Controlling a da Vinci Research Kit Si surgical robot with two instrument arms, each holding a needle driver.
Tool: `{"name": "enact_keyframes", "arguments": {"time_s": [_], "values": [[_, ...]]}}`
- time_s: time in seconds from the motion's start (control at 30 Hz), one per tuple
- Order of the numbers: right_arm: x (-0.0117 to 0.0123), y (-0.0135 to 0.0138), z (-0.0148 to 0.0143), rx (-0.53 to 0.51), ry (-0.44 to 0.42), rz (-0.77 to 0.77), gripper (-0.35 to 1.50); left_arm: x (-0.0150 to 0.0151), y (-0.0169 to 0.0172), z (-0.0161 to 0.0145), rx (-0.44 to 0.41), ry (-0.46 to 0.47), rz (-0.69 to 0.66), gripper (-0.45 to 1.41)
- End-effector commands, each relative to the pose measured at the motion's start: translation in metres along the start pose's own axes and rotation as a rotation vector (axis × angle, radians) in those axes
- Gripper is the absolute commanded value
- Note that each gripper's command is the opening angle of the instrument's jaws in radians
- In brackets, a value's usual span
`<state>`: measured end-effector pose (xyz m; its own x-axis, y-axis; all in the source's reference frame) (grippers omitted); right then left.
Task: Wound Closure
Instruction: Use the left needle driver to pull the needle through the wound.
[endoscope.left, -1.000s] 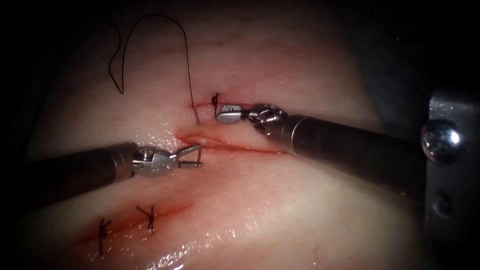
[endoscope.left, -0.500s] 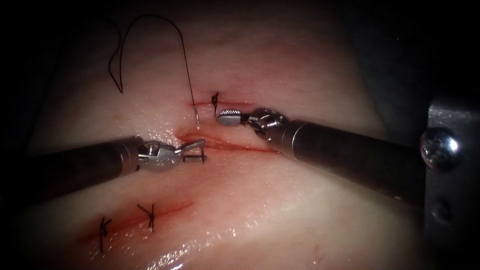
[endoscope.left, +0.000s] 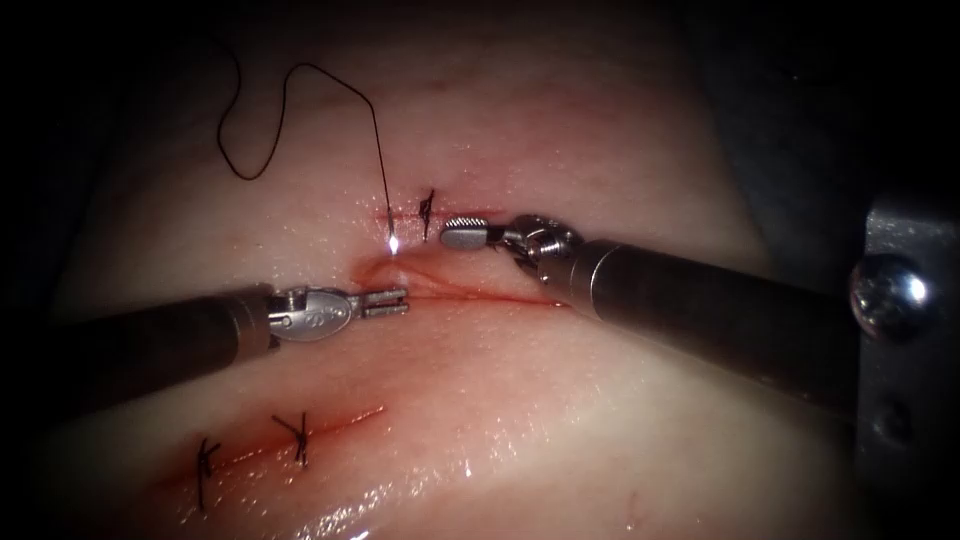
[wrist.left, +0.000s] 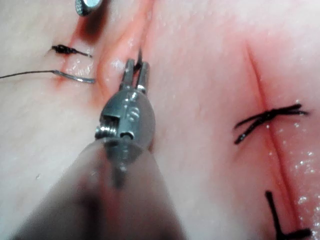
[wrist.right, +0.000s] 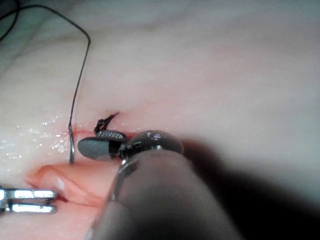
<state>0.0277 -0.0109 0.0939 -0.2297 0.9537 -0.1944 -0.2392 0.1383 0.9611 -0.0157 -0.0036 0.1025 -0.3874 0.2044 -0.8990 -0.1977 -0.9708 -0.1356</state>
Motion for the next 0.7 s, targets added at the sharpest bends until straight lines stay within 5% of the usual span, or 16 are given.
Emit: {"name": "enact_keyframes", "arguments": {"time_s": [0.03, 0.37, 0.5, 0.7], "values": [[0.0003, 0.0003, 0.0012, 0.004, 0.009, -0.049, 0.09, 0.0000, -0.0001, 0.0006, -0.022, 0.022, -0.048, -0.45], [0.0016, 0.0003, 0.0021, -0.024, 0.037, -0.499, -0.06, 0.0033, 0.0001, -0.0006, -0.183, 0.121, -0.375, -0.45], [0.0023, 0.0001, 0.0022, -0.005, 0.007, -0.510, -0.35, 0.0044, 0.0002, -0.0011, -0.219, 0.129, -0.509, -0.45], [0.0004, -0.0009, 0.0022, 0.027, -0.142, -0.438, -0.35, 0.0058, 0.0010, -0.0019, -0.302, 0.145, -0.701, -0.45]]}}
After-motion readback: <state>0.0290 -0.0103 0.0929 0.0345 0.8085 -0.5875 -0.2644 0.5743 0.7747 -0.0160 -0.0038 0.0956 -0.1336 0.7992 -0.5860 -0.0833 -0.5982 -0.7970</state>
